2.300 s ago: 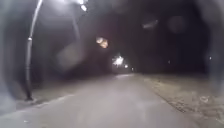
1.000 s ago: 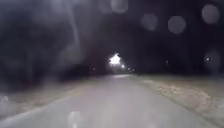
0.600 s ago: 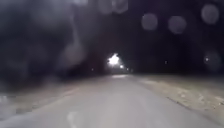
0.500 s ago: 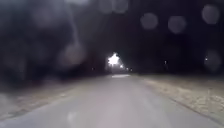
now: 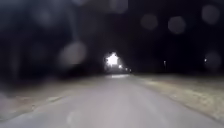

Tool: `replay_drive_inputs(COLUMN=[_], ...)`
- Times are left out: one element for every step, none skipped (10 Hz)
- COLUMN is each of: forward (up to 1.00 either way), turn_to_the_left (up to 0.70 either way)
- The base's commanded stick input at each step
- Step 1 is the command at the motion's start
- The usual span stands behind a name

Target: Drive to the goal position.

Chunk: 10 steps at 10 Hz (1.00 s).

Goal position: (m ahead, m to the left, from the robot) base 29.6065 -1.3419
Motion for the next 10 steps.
replay_drive_inputs(forward=[1.0,1.0,1.0,1.0,1.0,1.0,1.0,1.0,1.0,1.0], turn_to_the_left=[0.0,0.0,0.0,0.0,0.0,0.0,0.0,0.0,0.0,0.0])
